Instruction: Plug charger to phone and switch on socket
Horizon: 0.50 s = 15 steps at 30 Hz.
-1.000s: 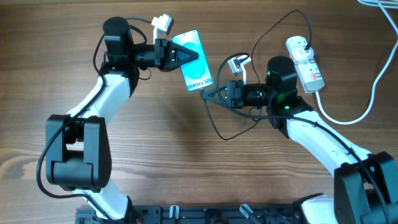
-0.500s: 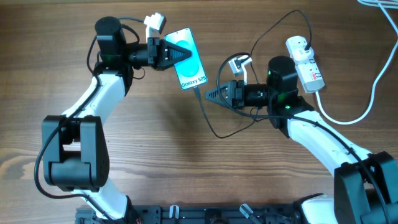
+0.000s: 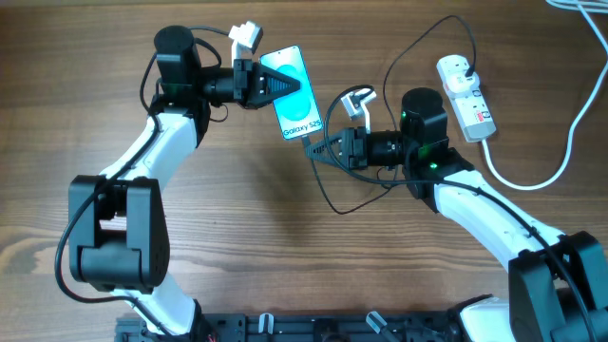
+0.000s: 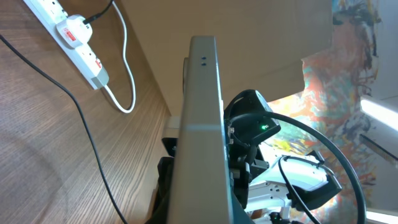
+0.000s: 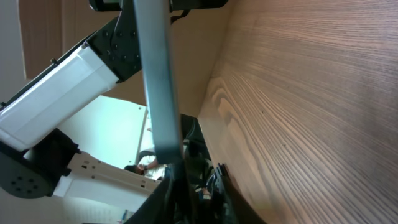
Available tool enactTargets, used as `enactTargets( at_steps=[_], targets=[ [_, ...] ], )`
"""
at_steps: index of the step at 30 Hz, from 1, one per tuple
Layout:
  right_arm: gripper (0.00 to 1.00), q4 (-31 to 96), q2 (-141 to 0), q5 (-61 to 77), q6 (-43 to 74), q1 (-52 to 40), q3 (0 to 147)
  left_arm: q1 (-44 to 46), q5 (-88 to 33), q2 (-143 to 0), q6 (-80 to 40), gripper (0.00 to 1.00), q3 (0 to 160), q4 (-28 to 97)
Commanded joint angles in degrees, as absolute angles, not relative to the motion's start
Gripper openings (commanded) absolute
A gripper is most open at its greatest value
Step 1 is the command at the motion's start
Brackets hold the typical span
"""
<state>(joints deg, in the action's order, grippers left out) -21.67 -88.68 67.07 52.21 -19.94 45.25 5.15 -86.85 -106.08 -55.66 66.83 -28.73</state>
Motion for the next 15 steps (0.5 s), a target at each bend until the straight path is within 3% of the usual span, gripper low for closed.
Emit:
enactTargets(
  at_steps=[1,6,15],
  targets=[
    [0.19,-21.8,-89.2,67.6,51.0,-20.0,45.6,5.2,-87.8,-105.7,-55.7,0.04,67.4,-29.0],
    [0.04,-22.2,-89.2,67.6,51.1,-20.0,45.6,6.5,-89.5,-105.7,-54.4,0.04,67.4,-28.9],
    [0.04,-24.3,-89.1,67.6,51.3,-20.0,45.6,6.7,-90.4,-105.7,-54.2,0.04,67.4,-28.4]
  ],
)
